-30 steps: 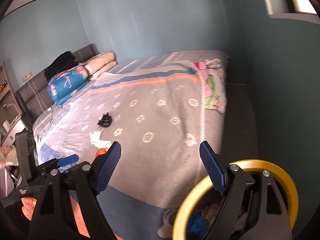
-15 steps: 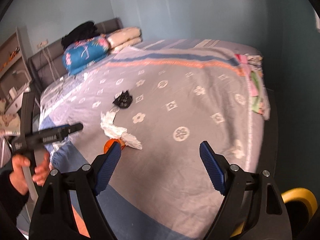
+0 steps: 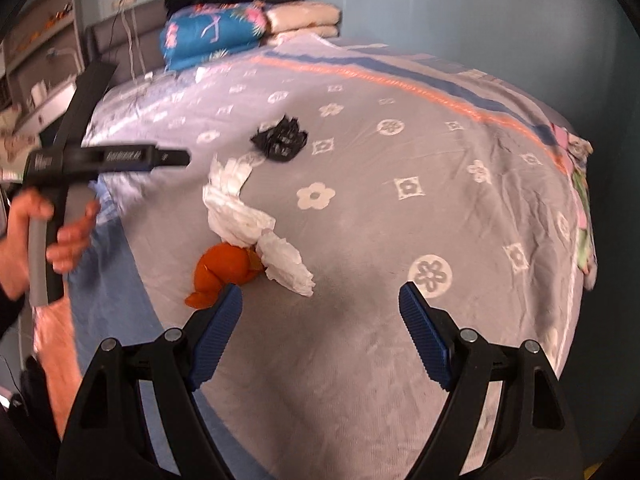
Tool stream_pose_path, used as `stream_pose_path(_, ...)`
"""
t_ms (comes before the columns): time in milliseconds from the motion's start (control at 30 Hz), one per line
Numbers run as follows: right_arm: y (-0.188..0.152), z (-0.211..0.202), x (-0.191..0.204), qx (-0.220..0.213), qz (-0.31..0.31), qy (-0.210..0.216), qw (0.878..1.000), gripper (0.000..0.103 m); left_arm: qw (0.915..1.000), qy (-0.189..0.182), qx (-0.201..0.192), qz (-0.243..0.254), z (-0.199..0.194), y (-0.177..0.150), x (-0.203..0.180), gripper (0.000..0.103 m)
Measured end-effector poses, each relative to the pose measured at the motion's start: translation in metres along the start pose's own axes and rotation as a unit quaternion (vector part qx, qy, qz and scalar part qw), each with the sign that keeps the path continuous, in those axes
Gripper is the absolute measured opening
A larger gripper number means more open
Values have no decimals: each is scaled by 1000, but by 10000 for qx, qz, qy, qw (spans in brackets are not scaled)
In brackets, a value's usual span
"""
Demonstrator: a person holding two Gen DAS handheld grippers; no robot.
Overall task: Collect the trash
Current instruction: 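Move both tools back over the bed toward the white tissue and orange peel, then close the left gripper on the white tissue while the right grasps another tissue piece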
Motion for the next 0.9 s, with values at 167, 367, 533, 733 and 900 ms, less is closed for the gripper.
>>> stream_pose_path(167,6,22,5,96,-230,-99,9996,77,9997,-67,170,-148,23,10,4,84)
stream_pose_path(367,16,46,13,254,-534,-91,9982,73,9992,-167,312,-171,43,16,0,84)
stream_pose_path(533,23,59,20,337,-723,-56,9968,66,9985,-332,425,-92,54,12,-11,78)
stream_pose_path(733,25,74,29,561,-844,44,9948,51,9968,-487,637,14,70,1,-22,57)
stream_pose_path(900,20,80,35,676,-973,94,9929,36,9952,-676,705,-63,74,2,-22,23)
Point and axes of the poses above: each gripper's, at about its wrist camera, not at the fingertips, and z roughly the way its jaws point, x to its left, y to its top, the point moved 9 cm from there along z, roughly the way its jaws point, and after that the axes turned 10 degrees about x, right-handed, at the moved point
